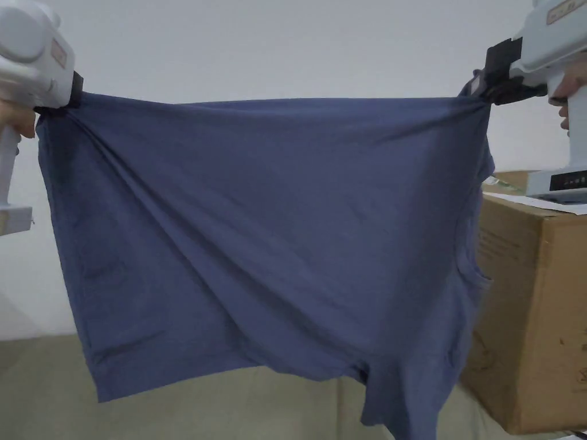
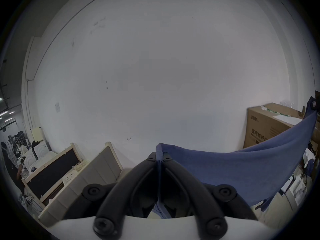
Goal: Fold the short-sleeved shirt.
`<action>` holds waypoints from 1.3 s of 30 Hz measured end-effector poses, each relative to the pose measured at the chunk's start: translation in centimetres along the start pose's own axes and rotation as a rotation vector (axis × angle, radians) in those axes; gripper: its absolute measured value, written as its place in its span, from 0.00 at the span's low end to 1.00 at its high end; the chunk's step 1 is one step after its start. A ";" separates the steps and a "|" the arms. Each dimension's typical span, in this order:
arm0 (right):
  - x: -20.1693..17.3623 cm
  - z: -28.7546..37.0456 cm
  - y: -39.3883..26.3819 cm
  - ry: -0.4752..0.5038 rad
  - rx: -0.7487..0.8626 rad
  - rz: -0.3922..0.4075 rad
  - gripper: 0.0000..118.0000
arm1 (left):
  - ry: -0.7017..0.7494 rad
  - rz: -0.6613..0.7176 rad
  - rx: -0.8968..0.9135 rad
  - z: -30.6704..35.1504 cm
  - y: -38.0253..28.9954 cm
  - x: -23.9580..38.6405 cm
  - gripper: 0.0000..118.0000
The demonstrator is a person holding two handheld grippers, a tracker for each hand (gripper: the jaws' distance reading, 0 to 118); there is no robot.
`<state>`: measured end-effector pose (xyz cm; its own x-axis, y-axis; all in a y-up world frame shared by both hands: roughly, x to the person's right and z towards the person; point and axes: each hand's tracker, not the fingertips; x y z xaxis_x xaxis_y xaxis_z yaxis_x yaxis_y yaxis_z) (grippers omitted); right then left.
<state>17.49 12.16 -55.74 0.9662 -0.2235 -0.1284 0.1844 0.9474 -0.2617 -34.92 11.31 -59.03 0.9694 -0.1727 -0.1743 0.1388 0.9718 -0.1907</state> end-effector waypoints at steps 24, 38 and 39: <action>12.8 -26.0 -40.6 -0.141 -0.703 -0.266 0.02 | -0.059 0.041 -0.702 -19.6 -43.5 9.6 0.00; 15.2 -7.7 -52.8 0.001 -0.659 -0.461 0.02 | -0.175 0.081 -0.719 -2.5 -54.2 4.5 0.00; 14.3 -5.9 -53.0 -0.003 -0.652 -0.436 0.02 | -0.188 0.063 -0.711 -0.7 -54.2 4.2 0.00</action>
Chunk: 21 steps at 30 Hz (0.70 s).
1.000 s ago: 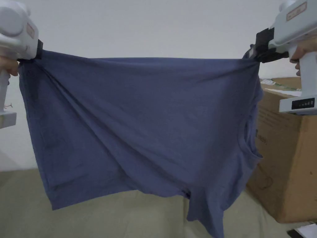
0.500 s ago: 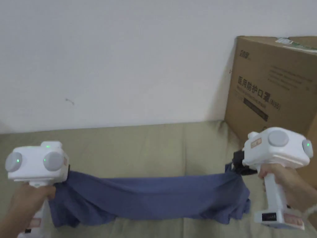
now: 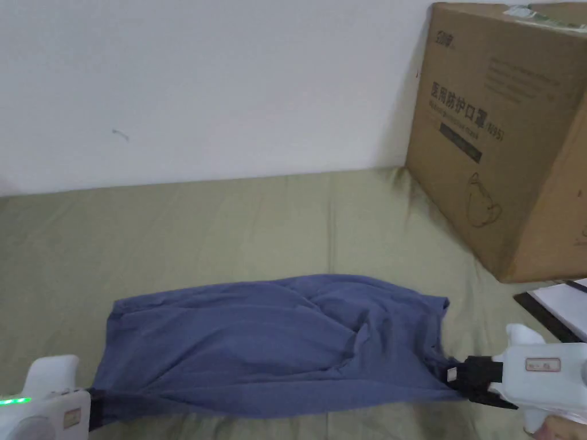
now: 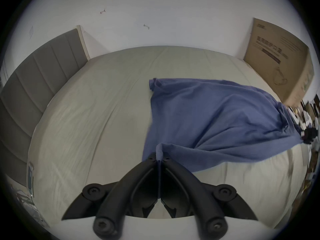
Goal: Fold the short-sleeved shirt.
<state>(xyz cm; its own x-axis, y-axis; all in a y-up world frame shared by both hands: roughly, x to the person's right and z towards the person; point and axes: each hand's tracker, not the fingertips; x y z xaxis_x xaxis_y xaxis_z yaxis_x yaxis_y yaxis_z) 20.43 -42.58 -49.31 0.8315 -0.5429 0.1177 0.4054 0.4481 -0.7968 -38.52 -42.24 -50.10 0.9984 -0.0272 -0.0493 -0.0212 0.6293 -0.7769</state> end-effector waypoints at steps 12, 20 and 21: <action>-1.7 12.6 -18.0 -0.130 -0.009 0.216 0.02 | -0.006 -0.064 -0.037 11.8 -15.9 -1.3 0.00; 1.0 13.7 -23.0 -0.186 -0.039 0.208 0.02 | -0.018 -0.076 -0.056 14.9 -22.0 -1.5 0.00; 1.3 13.3 -22.9 -0.184 -0.034 0.204 0.02 | -0.017 -0.079 -0.054 14.8 -22.2 -1.4 0.01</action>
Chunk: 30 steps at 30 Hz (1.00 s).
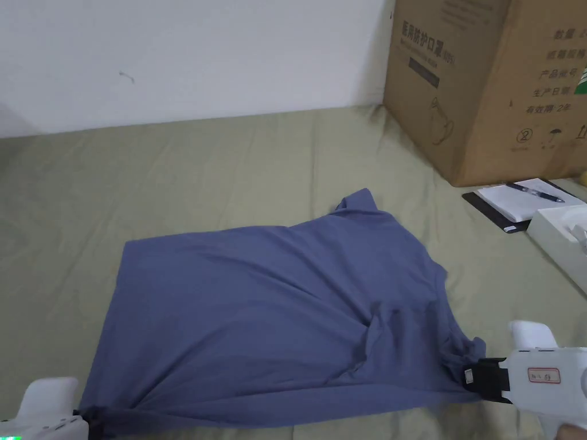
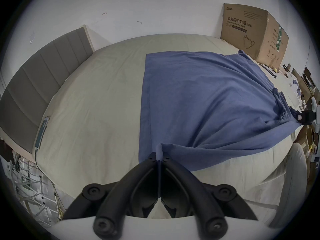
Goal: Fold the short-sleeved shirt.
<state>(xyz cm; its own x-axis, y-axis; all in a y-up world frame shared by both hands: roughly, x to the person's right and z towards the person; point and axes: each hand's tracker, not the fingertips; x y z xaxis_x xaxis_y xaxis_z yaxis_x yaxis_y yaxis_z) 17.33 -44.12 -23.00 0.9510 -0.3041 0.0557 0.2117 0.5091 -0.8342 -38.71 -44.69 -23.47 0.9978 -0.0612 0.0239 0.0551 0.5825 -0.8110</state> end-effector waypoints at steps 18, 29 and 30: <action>-6.1 3.2 5.1 -0.047 0.135 0.218 0.09 | -0.093 0.103 0.116 3.4 6.3 1.2 0.05; -6.5 -3.0 11.1 0.007 0.118 0.124 0.00 | -0.154 0.166 0.031 -4.6 16.7 1.0 0.00; -6.3 -3.7 11.7 0.010 0.112 0.114 0.00 | -0.155 0.172 0.032 -5.9 18.5 0.6 0.00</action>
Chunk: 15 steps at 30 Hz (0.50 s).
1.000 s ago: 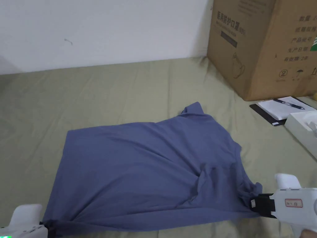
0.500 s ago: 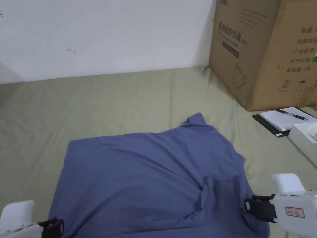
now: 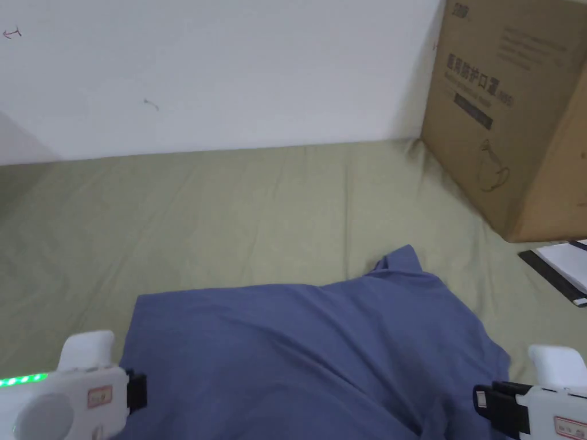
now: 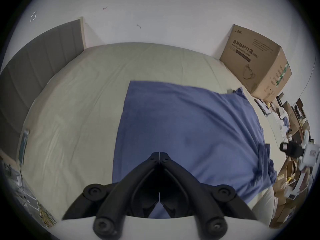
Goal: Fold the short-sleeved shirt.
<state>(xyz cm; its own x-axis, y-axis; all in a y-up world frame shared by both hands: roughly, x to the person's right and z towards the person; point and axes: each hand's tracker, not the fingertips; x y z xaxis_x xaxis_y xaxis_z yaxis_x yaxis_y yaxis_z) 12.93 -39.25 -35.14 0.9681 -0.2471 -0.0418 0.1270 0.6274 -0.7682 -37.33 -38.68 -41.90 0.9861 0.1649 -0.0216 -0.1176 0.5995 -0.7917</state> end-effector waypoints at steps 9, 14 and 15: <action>0.4 -4.7 1.9 -0.002 -0.048 -0.006 0.00 | 0.112 0.100 -0.173 -13.9 12.9 -3.1 0.62; 1.5 -5.9 2.4 -0.021 -0.066 -0.015 0.00 | 0.123 0.076 -0.235 -18.8 15.1 -3.2 0.62; 1.8 -6.0 2.5 -0.026 -0.069 -0.019 0.00 | 0.124 0.086 -0.241 -19.5 15.2 -3.2 0.62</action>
<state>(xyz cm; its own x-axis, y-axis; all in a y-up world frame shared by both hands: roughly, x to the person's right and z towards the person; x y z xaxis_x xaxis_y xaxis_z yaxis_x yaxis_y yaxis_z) 13.70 -42.58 -40.97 0.9710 -0.2387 -0.0110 0.1311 0.5706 -0.8107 -39.97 -45.39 -65.77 0.9823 0.1006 -0.1578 -0.1845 0.3814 -0.9058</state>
